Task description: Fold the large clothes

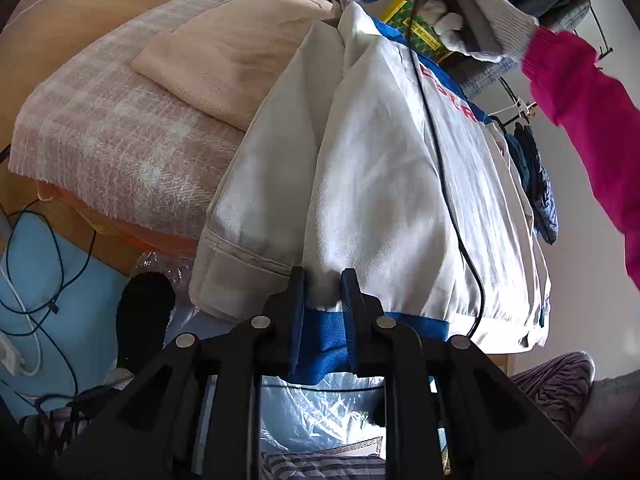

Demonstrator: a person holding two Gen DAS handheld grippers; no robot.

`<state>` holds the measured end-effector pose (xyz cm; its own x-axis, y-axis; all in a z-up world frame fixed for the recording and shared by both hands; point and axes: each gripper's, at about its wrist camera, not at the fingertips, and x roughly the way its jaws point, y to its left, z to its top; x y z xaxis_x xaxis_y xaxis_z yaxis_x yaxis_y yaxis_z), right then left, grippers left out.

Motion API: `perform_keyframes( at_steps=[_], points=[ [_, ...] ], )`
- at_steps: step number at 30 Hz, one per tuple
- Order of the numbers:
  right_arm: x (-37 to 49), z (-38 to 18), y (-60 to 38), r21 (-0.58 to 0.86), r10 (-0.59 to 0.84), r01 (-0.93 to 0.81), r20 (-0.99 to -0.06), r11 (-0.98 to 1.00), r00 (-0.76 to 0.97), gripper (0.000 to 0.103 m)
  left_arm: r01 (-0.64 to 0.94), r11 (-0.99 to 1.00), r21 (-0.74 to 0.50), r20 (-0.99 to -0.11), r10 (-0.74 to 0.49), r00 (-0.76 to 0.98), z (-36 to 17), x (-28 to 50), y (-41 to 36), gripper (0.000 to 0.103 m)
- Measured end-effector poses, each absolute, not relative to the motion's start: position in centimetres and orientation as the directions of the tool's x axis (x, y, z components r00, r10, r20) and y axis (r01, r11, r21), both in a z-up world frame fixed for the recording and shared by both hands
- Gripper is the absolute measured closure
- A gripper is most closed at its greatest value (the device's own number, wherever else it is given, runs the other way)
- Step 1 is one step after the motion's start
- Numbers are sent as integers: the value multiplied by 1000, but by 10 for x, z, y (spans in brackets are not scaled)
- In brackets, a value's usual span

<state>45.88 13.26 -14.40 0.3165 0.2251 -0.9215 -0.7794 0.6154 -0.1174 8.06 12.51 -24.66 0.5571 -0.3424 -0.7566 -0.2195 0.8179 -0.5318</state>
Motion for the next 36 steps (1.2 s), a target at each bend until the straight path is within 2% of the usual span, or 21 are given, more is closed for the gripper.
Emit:
perform_keyframes(
  at_steps=[4,7,8,11,14,19,23,26,31,36],
  points=[
    [464,-159,144,-250,121,-768,-913,590,391,58,-238,789,-566,-745,-366,558,-252,83,128,83],
    [467,-163,147,-280,103,-763,-906,582,411,71,-231,795,-560,-746,-364,557,-253,82,128,83],
    [467,-164,148,-285,102,-766,-905,576,414,80,-229,794,-563,-745,-367,557,-254,80,131,83],
    [465,-163,150,-296,101,-767,-901,569,422,95,-217,800,-559,-738,-360,571,-249,77,129,97],
    [467,-156,151,-308,101,-754,-892,580,441,98,-199,794,-574,-716,-370,591,-238,70,130,101],
    [481,-132,151,-266,127,-730,-892,629,435,100,-187,789,-585,-683,-356,638,-215,54,146,101],
    [491,-133,162,-232,154,-716,-889,659,430,102,-262,822,-506,-745,-263,614,-221,58,155,101],
    [491,-149,178,-235,157,-721,-888,652,432,102,-299,806,-511,-765,-268,586,-233,63,158,101],
    [499,-178,192,-234,164,-707,-880,667,445,103,-330,839,-432,-817,-210,537,-244,73,150,101],
    [506,-181,180,-101,282,-714,-873,693,398,103,-340,825,-451,-813,-222,538,-245,69,157,100]
  ],
)
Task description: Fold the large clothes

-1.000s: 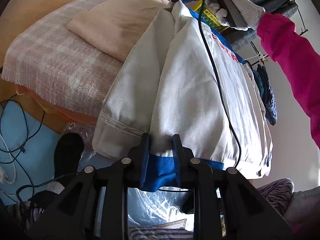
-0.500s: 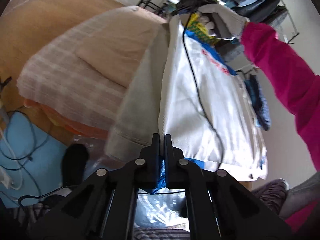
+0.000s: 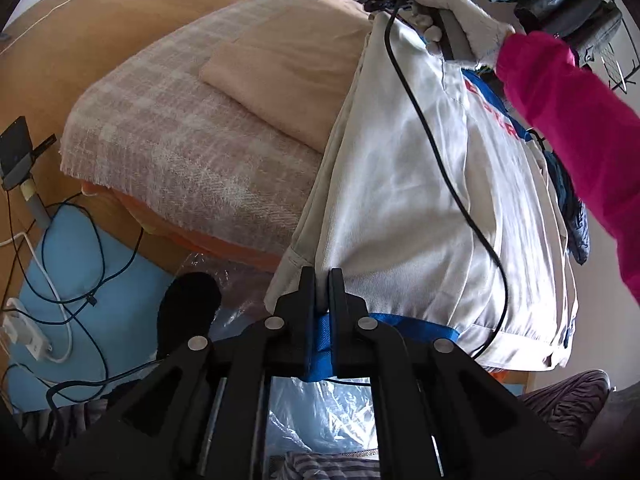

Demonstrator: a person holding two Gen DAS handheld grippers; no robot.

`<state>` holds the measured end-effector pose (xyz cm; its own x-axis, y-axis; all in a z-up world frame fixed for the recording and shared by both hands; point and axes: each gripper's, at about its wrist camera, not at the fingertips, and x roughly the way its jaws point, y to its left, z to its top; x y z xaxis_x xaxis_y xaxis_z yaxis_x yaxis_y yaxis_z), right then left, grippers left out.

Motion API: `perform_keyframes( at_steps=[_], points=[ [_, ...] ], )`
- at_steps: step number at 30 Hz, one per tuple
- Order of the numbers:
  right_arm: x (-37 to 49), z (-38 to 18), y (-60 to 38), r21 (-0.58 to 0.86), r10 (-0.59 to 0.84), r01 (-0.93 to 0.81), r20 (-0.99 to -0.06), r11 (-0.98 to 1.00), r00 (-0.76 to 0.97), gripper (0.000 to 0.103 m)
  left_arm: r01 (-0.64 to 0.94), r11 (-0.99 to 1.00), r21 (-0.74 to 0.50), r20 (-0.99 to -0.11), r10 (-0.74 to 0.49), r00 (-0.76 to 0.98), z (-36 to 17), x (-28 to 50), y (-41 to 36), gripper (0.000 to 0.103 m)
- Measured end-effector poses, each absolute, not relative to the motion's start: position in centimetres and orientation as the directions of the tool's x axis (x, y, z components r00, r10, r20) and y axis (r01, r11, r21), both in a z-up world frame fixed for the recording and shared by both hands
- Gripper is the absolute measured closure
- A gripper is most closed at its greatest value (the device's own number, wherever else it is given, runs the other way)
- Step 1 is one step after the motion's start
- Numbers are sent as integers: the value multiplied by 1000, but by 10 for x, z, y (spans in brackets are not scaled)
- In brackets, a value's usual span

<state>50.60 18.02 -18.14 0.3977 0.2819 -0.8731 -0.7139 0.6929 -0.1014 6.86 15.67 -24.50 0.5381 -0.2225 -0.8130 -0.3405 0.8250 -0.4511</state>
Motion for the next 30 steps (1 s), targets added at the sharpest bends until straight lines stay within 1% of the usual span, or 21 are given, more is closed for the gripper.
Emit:
perform_keyframes(
  at_steps=[1,3,5,6,8,10,12,17,19,20,23,26,27,28,29,30],
  points=[
    [505,-173,174,-87,308,-706,-857,702,412,103,-337,827,-450,-811,-221,541,-243,67,157,99],
    [504,-151,154,-8,387,-703,-830,711,401,102,-341,826,-448,-805,-207,556,-238,63,161,97],
    [498,-123,123,79,471,-696,-789,714,394,95,-350,816,-461,-793,-201,576,-233,58,167,97],
    [495,-112,108,100,499,-692,-766,715,405,94,-350,810,-471,-784,-201,588,-230,55,169,97],
    [486,-93,76,128,521,-672,-741,730,425,93,-345,809,-476,-763,-185,619,-223,50,171,97],
    [475,-86,42,179,541,-652,-734,737,411,93,-328,821,-467,-755,-176,632,-217,48,169,97],
    [457,-93,19,206,552,-658,-746,724,373,93,-317,825,-468,-751,-183,634,-215,49,166,97],
    [410,-138,18,153,497,-701,-808,697,318,93,-299,813,-500,-741,-223,633,-217,57,162,96],
    [398,-161,27,139,479,-725,-830,675,286,93,-283,799,-531,-730,-262,631,-222,60,161,96],
    [394,-173,33,122,458,-731,-844,672,280,93,-287,801,-526,-741,-266,617,-226,63,159,96],
    [385,-198,39,64,404,-729,-864,681,301,93,-305,813,-496,-771,-251,585,-237,67,157,96],
    [382,-198,35,60,418,-725,-848,686,325,93,-314,807,-500,-771,-249,587,-238,66,160,96],
    [381,-196,33,63,413,-720,-851,691,323,93,-320,802,-505,-768,-249,590,-238,65,163,88],
    [378,-192,29,60,405,-713,-854,699,325,93,-328,790,-518,-764,-255,593,-238,65,167,77],
    [373,-185,21,65,410,-711,-852,700,326,93,-343,776,-530,-760,-256,597,-238,65,173,52],
    [366,-176,13,86,433,-715,-843,694,319,93,-350,762,-545,-749,-256,611,-237,65,178,46]
  ],
)
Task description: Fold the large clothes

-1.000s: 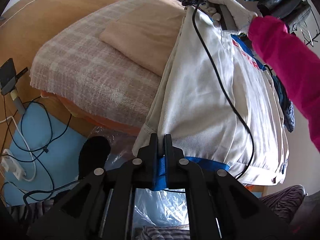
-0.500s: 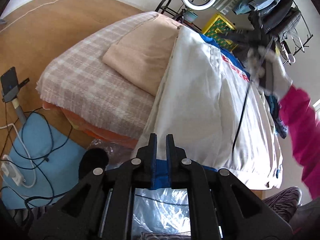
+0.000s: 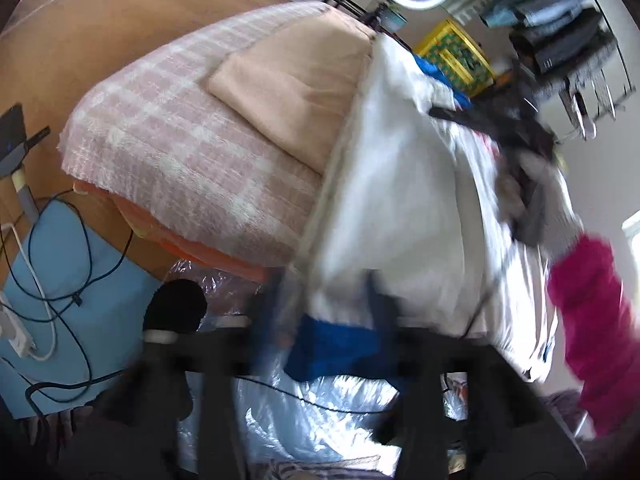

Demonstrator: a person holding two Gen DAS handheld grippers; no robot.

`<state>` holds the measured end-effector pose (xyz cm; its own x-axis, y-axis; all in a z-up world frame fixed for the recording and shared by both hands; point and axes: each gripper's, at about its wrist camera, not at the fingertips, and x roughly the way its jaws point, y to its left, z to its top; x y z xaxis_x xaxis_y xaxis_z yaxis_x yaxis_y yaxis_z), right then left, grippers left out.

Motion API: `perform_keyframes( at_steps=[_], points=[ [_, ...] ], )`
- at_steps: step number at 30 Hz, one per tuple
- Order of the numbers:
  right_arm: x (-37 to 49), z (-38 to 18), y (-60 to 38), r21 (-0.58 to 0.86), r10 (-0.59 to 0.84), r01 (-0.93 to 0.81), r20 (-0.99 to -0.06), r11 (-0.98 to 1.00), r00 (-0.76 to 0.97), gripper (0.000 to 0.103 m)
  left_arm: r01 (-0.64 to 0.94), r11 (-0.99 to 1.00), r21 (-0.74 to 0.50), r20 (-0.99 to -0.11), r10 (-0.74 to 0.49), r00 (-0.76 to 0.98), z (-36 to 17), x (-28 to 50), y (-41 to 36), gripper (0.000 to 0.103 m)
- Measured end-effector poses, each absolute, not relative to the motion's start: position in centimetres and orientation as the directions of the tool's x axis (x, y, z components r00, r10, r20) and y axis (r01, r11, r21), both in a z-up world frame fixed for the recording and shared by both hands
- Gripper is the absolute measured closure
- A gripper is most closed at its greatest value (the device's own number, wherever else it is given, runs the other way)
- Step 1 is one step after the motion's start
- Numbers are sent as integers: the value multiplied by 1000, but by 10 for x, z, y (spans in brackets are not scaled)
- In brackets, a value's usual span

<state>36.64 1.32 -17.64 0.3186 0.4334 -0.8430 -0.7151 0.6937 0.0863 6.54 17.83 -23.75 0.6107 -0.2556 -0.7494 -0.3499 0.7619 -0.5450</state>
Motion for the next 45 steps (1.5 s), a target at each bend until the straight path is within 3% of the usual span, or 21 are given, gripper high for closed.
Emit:
perform_keyframes(
  at_steps=[5,10,17,25,30,34,37,40,45],
  points=[
    [296,-147,-29,230,560,-758,-802,611,207,93,-362,706,-609,-722,-304,622,-244,65,200,46],
    [225,-154,-52,302,611,-787,-783,538,117,93,-417,552,-722,-665,-386,640,-267,58,215,46],
    [200,-200,-40,239,531,-796,-839,555,118,93,-372,487,-790,-593,-453,665,-281,73,218,45],
    [176,-181,-47,299,600,-802,-795,517,91,93,-363,406,-839,-540,-536,649,-296,69,213,46],
    [170,-200,-31,278,565,-806,-821,522,83,93,-350,394,-850,-523,-547,654,-284,54,209,66],
    [172,-196,-33,298,577,-793,-812,532,82,93,-305,422,-854,-507,-543,669,-265,49,205,72],
    [160,-192,-33,277,581,-818,-809,504,84,93,-306,477,-824,-544,-516,662,-260,52,200,73],
    [157,-202,-26,240,548,-826,-831,511,97,93,-314,517,-797,-577,-496,649,-259,56,195,85],
    [162,-202,-22,277,555,-810,-829,518,72,93,-295,568,-768,-590,-450,670,-247,56,189,93]
  ],
)
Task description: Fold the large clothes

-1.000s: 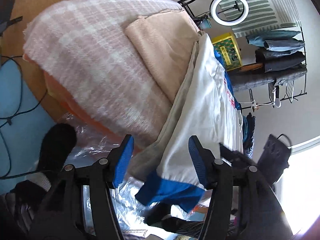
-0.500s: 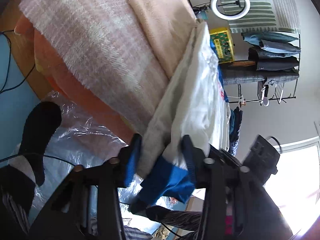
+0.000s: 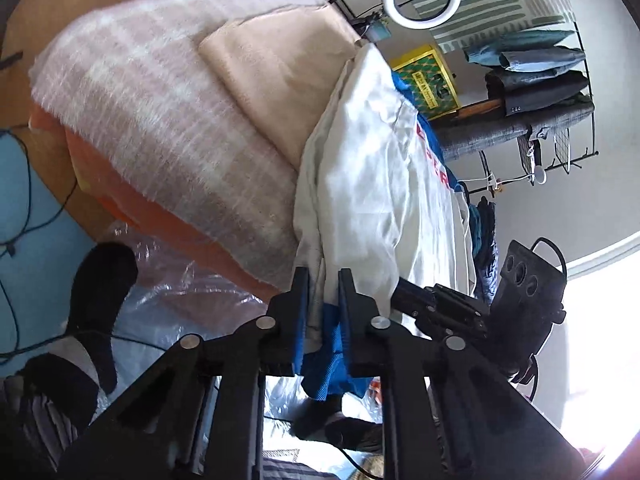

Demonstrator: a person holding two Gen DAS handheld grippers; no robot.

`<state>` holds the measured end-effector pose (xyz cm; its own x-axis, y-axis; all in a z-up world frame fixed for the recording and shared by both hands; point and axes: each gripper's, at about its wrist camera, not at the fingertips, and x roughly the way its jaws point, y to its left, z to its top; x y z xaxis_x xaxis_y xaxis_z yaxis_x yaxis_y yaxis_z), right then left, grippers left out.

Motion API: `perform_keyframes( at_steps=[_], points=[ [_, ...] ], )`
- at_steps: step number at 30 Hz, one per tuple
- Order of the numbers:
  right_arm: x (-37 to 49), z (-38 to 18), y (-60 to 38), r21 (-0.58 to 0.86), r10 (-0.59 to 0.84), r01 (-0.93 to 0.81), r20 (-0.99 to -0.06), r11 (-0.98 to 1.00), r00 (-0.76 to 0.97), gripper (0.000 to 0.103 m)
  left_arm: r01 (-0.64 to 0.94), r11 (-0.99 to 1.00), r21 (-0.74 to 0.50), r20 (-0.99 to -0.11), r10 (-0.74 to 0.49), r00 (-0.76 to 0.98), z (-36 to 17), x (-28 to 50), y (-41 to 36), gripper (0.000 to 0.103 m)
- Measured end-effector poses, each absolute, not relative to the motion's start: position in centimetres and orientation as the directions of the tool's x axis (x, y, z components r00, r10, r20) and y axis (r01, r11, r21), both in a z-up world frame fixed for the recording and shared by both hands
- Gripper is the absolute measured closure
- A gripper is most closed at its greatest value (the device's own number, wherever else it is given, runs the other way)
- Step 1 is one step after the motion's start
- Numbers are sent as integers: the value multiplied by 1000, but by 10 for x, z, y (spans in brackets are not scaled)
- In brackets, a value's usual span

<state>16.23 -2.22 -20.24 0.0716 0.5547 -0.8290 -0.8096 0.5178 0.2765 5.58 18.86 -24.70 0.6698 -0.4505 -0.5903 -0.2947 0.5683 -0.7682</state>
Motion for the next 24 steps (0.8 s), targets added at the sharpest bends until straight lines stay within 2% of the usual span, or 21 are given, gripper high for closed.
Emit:
perform_keyframes(
  at_steps=[3,4,7,8,10,13,15,18,24],
  points=[
    [166,-193,-27,289,560,-806,-826,516,63,90,-273,619,-736,-602,-415,683,-234,55,181,94],
    [171,-187,-32,284,565,-800,-821,529,82,85,-259,630,-732,-598,-410,689,-230,54,177,94],
    [189,-165,-38,262,576,-778,-803,571,152,58,-229,685,-692,-607,-380,698,-217,54,167,94],
    [196,-157,-38,264,583,-773,-795,577,164,54,-217,701,-679,-609,-373,700,-212,55,163,94],
    [214,-142,-32,310,612,-758,-778,573,144,53,-194,732,-653,-612,-360,704,-204,57,155,94],
    [244,-129,-6,353,607,-739,-789,573,94,47,-160,785,-598,-624,-332,707,-193,61,142,94],
    [263,-125,16,326,578,-729,-807,602,117,47,-140,797,-587,-620,-332,711,-189,62,138,94],
    [295,-130,48,357,556,-677,-826,643,92,47,-115,808,-578,-615,-338,712,-184,65,131,94],
    [333,-161,101,204,383,-628,-909,751,163,47,-80,828,-556,-621,-349,702,-183,69,121,95]
  ],
)
